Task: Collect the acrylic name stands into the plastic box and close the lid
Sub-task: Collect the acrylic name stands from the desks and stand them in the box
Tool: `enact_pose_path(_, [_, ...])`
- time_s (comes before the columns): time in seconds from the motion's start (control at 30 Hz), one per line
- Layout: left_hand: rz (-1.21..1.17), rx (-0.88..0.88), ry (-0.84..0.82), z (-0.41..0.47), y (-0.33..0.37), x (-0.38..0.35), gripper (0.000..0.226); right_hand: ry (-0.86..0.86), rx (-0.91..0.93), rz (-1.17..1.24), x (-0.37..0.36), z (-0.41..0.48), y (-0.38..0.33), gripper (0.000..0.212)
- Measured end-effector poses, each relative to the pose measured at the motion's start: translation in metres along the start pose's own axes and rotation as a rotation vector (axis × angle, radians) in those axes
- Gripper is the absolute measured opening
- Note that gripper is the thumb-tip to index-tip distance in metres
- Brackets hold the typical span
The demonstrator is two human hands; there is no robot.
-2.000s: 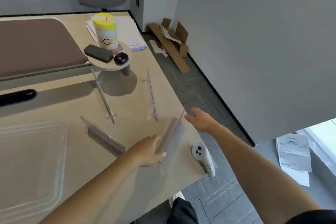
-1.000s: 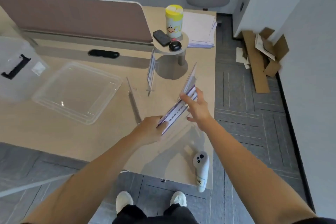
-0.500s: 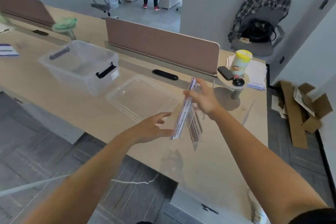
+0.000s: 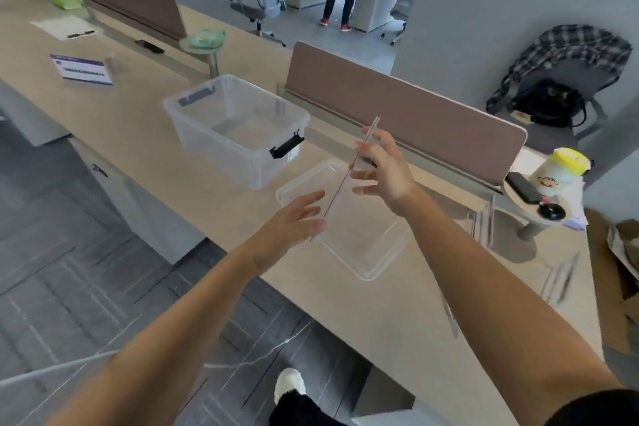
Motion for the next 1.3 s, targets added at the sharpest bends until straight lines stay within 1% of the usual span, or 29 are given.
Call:
enact_pose_path(0.07, [0.049,-0.022,0.040,0.007,0.005,0.028,0.076,-0.034,0.004,0.000,-0.021,0.027,-0.009,0.064])
enact_pose_path(0.13, [0.100,-0.034,0.085,0.017,0.011,0.059,0.076,-0.075,0.006,0.005,-0.041,0.057,-0.018,0.057])
enact_pose_path(0.17, [0.112,-0.035,0.103,0.023,0.014,0.074,0.074,-0.099,0.007,0.006,-0.052,0.073,-0.023,0.049])
enact_pose_path(0.23, [0.109,-0.019,0.127,0.035,0.018,0.105,0.061,-0.138,-0.004,0.013,-0.073,0.103,-0.032,0.026])
enact_pose_path(0.27, [0.114,-0.010,0.131,0.041,0.020,0.120,0.052,-0.155,-0.015,0.019,-0.083,0.117,-0.037,0.019])
enact_pose_path(0.3, [0.117,-0.001,0.133,0.047,0.021,0.136,0.046,-0.164,-0.021,0.017,-0.093,0.131,-0.041,0.017])
enact_pose_path(0.33, [0.118,0.003,0.139,0.052,0.021,0.151,0.045,-0.171,-0.024,0.016,-0.104,0.143,-0.046,0.019])
enact_pose_path(0.4, [0.113,0.016,0.161,0.062,0.018,0.183,0.050,-0.196,-0.039,0.038,-0.126,0.166,-0.057,0.032])
enact_pose_path(0.47, [0.111,0.033,0.177,0.069,0.013,0.211,0.053,-0.195,-0.060,0.056,-0.148,0.187,-0.064,0.041])
enact_pose_path(0.53, [0.103,0.041,0.184,0.075,0.007,0.238,0.059,-0.187,-0.077,0.055,-0.169,0.206,-0.070,0.055])
enact_pose_path(0.57, [0.094,0.040,0.186,0.079,0.003,0.252,0.060,-0.180,-0.088,0.055,-0.179,0.216,-0.072,0.063])
enact_pose_path(0.6, [0.084,0.036,0.189,0.082,0.000,0.267,0.058,-0.170,-0.093,0.056,-0.191,0.225,-0.075,0.067])
enact_pose_path(0.7, [0.056,0.001,0.171,0.094,-0.006,0.309,0.050,-0.123,-0.076,0.058,-0.224,0.251,-0.086,0.061])
enact_pose_path(0.8, [0.079,-0.047,0.116,0.105,-0.002,0.350,0.042,-0.057,-0.056,0.060,-0.255,0.270,-0.100,0.075])
enact_pose_path(0.87, [0.071,-0.056,0.063,0.110,0.002,0.378,0.040,-0.006,-0.038,0.065,-0.272,0.279,-0.112,0.078])
enact_pose_path(0.93, [0.074,-0.072,-0.021,0.112,0.004,0.403,0.055,0.032,-0.043,0.081,-0.286,0.289,-0.124,0.079])
enact_pose_path(1.0, [0.176,-0.126,-0.105,0.115,0.006,0.423,0.075,0.074,-0.069,0.108,-0.296,0.301,-0.132,0.080])
enact_pose_path(1.03, [0.251,-0.173,-0.118,0.117,0.007,0.431,0.082,0.093,-0.086,0.121,-0.299,0.308,-0.134,0.079])
enact_pose_path(1.07, [0.325,-0.230,-0.107,0.121,0.008,0.439,0.084,0.105,-0.102,0.130,-0.302,0.315,-0.135,0.077])
enact_pose_path(1.13, [0.427,-0.343,-0.066,0.131,0.009,0.454,0.080,0.098,-0.132,0.138,-0.309,0.328,-0.138,0.077])
enact_pose_path(1.2, [0.479,-0.371,-0.065,0.145,0.005,0.468,0.079,0.076,-0.154,0.126,-0.314,0.345,-0.139,0.080])
enact_pose_path(1.3, [0.519,-0.364,-0.089,0.169,-0.004,0.485,0.079,0.029,-0.177,0.133,-0.317,0.377,-0.142,0.085])
Point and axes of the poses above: each hand's wrist, its own z-axis towards the middle knuckle, its own x-axis out of the back of the hand, y = z × x, the point moved 3 cm from there along z, towards the middle knuckle, and after that the axes turned 13 degrees about -x, right-handed, at the moved point
